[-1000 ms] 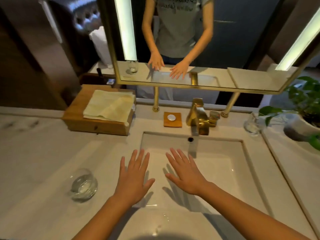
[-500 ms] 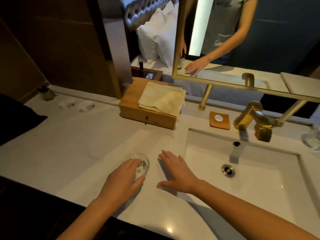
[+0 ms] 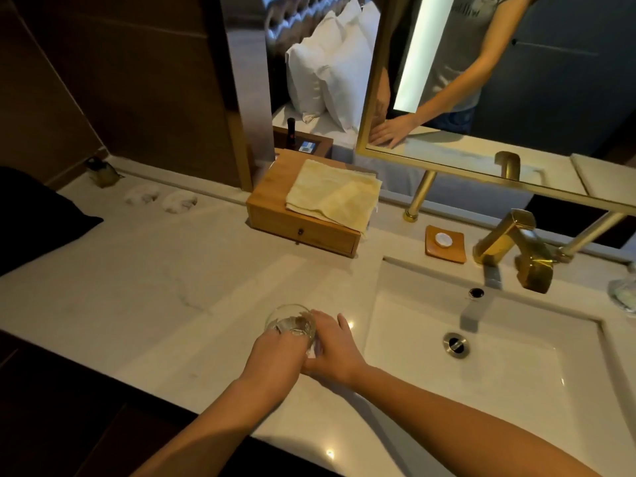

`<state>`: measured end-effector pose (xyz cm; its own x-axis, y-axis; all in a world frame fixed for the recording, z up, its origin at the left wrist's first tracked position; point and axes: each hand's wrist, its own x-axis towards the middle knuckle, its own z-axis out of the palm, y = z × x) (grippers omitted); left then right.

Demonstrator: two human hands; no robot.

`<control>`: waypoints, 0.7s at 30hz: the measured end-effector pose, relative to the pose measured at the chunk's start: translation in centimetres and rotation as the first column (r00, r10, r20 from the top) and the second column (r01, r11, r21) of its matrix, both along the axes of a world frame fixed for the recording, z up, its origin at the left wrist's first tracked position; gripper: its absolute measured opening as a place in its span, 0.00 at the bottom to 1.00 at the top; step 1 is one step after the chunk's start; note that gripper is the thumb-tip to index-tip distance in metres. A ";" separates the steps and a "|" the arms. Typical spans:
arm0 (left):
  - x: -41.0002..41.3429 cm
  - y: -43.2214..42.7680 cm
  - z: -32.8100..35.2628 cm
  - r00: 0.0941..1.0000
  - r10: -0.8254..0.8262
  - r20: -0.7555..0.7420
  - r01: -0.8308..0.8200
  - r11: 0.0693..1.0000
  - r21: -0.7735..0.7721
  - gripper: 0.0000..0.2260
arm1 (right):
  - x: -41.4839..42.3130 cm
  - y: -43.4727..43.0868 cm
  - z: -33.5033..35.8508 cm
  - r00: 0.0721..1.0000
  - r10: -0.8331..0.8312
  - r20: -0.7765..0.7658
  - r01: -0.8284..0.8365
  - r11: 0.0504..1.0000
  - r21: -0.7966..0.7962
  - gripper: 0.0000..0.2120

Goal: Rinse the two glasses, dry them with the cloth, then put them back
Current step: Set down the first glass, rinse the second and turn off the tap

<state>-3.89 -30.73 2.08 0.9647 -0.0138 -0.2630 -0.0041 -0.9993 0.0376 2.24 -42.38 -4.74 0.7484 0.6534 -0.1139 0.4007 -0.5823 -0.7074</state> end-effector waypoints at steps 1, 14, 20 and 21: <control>-0.2 -0.4 0.1 1.000 -0.026 -0.004 0.026 1.000 0.008 0.12 | 0.0 -0.5 0.0 1.000 -0.006 -0.013 0.006 1.000 0.017 0.28; 3.8 -11.0 1.2 0.952 -0.264 0.154 0.287 0.945 -0.157 0.13 | 1.6 -13.8 2.1 0.932 -0.241 -0.270 0.297 0.936 0.188 0.26; 6.3 -16.1 0.8 0.939 -0.321 0.125 0.345 0.883 -0.319 0.11 | 3.3 -21.3 2.9 0.924 -0.282 -0.258 0.323 0.937 0.132 0.29; 6.8 -17.0 0.8 0.944 -0.310 0.109 0.328 0.864 -0.383 0.11 | 3.6 -22.5 3.1 0.924 -0.288 -0.253 0.326 0.937 0.123 0.29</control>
<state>2.89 -47.69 2.90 0.9000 -0.4158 -0.1307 -0.3307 -0.8468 0.4167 5.89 -64.88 -1.61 0.8811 0.4193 -0.2186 0.0373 -0.5224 -0.8519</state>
